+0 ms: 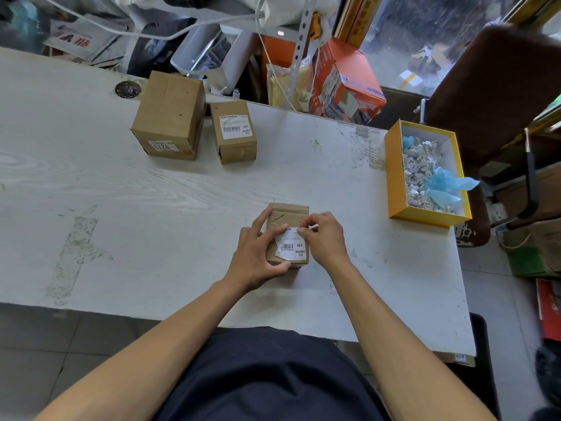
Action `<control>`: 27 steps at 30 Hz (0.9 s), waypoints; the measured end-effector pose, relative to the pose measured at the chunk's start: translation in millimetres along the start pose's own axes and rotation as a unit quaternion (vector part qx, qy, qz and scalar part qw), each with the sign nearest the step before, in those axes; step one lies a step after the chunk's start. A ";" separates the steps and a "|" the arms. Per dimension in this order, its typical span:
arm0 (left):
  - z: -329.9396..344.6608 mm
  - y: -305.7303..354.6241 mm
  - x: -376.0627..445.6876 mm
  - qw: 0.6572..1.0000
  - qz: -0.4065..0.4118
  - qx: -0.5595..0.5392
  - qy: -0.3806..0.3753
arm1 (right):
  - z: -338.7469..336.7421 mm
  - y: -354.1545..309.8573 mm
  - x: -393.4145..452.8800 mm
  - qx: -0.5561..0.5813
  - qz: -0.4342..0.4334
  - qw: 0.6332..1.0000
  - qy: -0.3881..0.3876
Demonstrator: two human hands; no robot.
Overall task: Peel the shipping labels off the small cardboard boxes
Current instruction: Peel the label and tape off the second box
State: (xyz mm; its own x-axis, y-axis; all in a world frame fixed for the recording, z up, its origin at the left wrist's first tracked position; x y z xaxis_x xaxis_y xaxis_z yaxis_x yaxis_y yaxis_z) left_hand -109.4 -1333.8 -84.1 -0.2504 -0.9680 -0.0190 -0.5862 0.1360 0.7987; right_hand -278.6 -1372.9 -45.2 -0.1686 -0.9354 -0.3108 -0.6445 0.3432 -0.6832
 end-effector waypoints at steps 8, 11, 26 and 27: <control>-0.8 -0.5 -1.4 1.000 0.000 -0.013 0.001 | 5.9 11.5 -19.5 0.043 -0.062 0.995 0.060; -0.2 -0.6 -0.8 1.000 -0.003 -0.011 0.000 | 6.3 13.5 -20.5 0.049 -0.069 0.995 0.058; -2.2 1.1 -0.5 1.000 -0.007 -0.008 0.001 | 0.2 2.6 -6.6 0.010 -0.039 0.999 0.015; -2.3 1.1 -0.5 1.000 -0.008 -0.008 0.000 | -0.6 1.6 -4.5 0.012 -0.030 0.999 0.005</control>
State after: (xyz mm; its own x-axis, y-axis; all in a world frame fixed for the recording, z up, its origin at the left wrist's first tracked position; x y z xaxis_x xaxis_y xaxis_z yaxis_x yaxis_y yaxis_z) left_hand -108.2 -1333.7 -81.9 -0.2408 -0.9701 -0.0318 -0.5780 0.1170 0.8076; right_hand -279.3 -1368.3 -44.5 -0.1376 -0.9554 -0.2615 -0.6365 0.2875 -0.7157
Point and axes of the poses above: each hand's wrist, its own x-axis towards the middle knuckle, its own z-axis out of the palm, y = z × x, the point moved 3 cm from there along x, towards the middle knuckle, and after that the axes turned 1 degree about z, right-handed, at the moved point
